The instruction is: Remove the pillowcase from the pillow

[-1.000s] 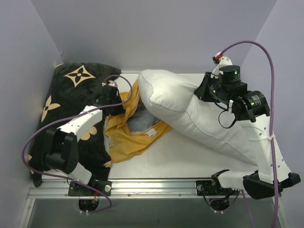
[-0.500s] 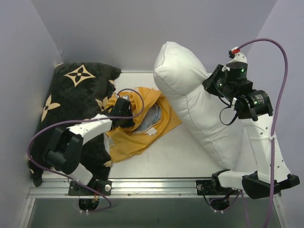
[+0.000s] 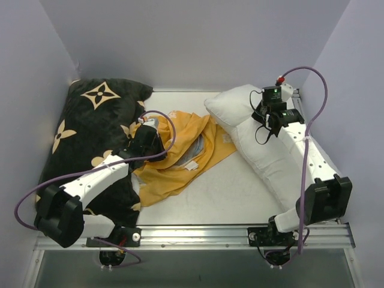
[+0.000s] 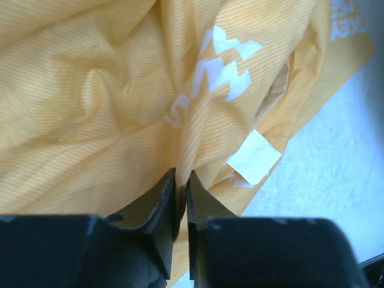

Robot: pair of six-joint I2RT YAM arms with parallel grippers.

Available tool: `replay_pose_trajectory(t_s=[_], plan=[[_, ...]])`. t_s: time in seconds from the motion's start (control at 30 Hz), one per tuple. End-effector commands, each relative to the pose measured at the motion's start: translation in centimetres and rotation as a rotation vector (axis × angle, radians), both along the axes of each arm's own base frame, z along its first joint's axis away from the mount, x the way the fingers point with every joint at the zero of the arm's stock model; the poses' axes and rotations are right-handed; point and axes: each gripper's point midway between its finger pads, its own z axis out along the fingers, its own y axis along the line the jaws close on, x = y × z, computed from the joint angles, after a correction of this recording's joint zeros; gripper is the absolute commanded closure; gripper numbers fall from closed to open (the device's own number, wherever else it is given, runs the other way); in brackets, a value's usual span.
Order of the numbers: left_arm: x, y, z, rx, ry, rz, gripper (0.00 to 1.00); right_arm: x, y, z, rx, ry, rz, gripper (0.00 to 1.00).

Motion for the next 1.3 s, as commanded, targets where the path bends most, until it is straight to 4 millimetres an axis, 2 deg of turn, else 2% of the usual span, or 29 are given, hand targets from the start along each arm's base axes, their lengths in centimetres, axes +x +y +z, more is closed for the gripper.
replay_pose_trajectory(t_s=[0.0, 0.2, 0.27, 0.3, 0.33, 0.4, 0.43, 0.5, 0.53, 0.57, 0.6, 0.67, 0.7, 0.77, 0.8, 0.87, 0.9, 0.97, 1.0, 1.07, 1.17, 1.27], plan=[[0.6, 0.2, 4.1, 0.001, -0.097, -0.021, 0.78, 2.7, 2.4, 2.7, 0.111, -0.176, 0.056, 1.00], [0.6, 0.7, 6.6, 0.025, -0.156, -0.044, 0.44, 3.6, 6.3, 0.2, 0.156, -0.133, 0.224, 1.00], [0.7, 0.6, 7.9, 0.014, -0.188, -0.053, 0.35, 4.0, 7.1, 0.8, 0.167, -0.139, 0.263, 1.00], [0.6, 0.4, 8.3, 0.006, -0.194, -0.065, 0.32, 4.2, 7.3, 0.2, 0.161, -0.122, 0.274, 1.00], [0.6, 0.3, 8.7, 0.008, -0.205, -0.081, 0.30, 4.4, 7.5, 0.8, 0.166, -0.127, 0.286, 0.99], [0.6, 0.0, 9.5, 0.004, -0.221, -0.103, 0.27, 3.9, 8.0, 0.4, 0.177, -0.086, 0.321, 0.90], [0.5, -0.2, 9.8, 0.004, -0.228, -0.123, 0.26, 3.6, 8.2, 0.5, 0.177, -0.076, 0.333, 0.70], [0.5, -0.2, 10.5, 0.001, -0.237, -0.131, 0.23, 2.4, 8.1, 1.1, 0.172, -0.058, 0.347, 0.46], [0.4, -0.4, 11.0, -0.006, -0.247, -0.143, 0.22, 1.8, 8.1, 1.5, 0.169, -0.061, 0.355, 0.26], [0.4, -0.5, 11.7, -0.014, -0.263, -0.145, 0.21, 1.0, 8.1, 1.3, 0.169, -0.050, 0.364, 0.00], [0.3, -0.5, 11.9, -0.018, -0.268, -0.146, 0.21, 0.2, 7.9, 2.7, 0.171, -0.080, 0.369, 0.00], [-0.1, -0.4, 13.1, -0.037, -0.298, -0.147, 0.20, -1.4, 7.7, 2.8, 0.173, -0.082, 0.382, 0.00], [-0.2, -0.3, 13.5, -0.040, -0.307, -0.145, 0.20, -2.8, 7.3, 4.2, 0.177, -0.113, 0.385, 0.00], [-0.8, 0.2, 14.6, -0.053, -0.329, -0.137, 0.18, -4.5, 7.2, 4.5, 0.189, -0.124, 0.389, 0.00], [-1.0, 0.3, 15.0, -0.059, -0.338, -0.135, 0.17, -6.1, 6.9, 4.3, 0.193, -0.134, 0.393, 0.00], [-1.6, 0.4, 15.8, -0.081, -0.360, -0.142, 0.17, -7.9, 6.6, 3.8, 0.194, -0.134, 0.388, 0.00], [-2.0, 0.3, 15.9, -0.091, -0.359, -0.156, 0.16, -9.4, 6.1, 3.5, 0.193, -0.145, 0.388, 0.00], [-2.6, 0.1, 16.0, -0.112, -0.362, -0.172, 0.16, -10.9, 5.5, 2.5, 0.178, -0.139, 0.382, 0.00], [-2.7, 0.0, 16.0, -0.124, -0.363, -0.178, 0.16, -11.9, 5.0, 2.7, 0.165, -0.155, 0.377, 0.00], [-2.9, -0.3, 16.2, -0.148, -0.375, -0.187, 0.15, -12.9, 4.1, 1.4, 0.136, -0.130, 0.360, 0.00], [-3.1, -0.5, 16.6, -0.159, -0.387, -0.200, 0.14, -14.0, 3.1, 0.6, 0.095, -0.124, 0.345, 0.00], [-3.3, -0.6, 16.4, -0.156, -0.388, -0.219, 0.14, -14.4, 3.0, 0.4, 0.085, -0.121, 0.357, 0.00]])
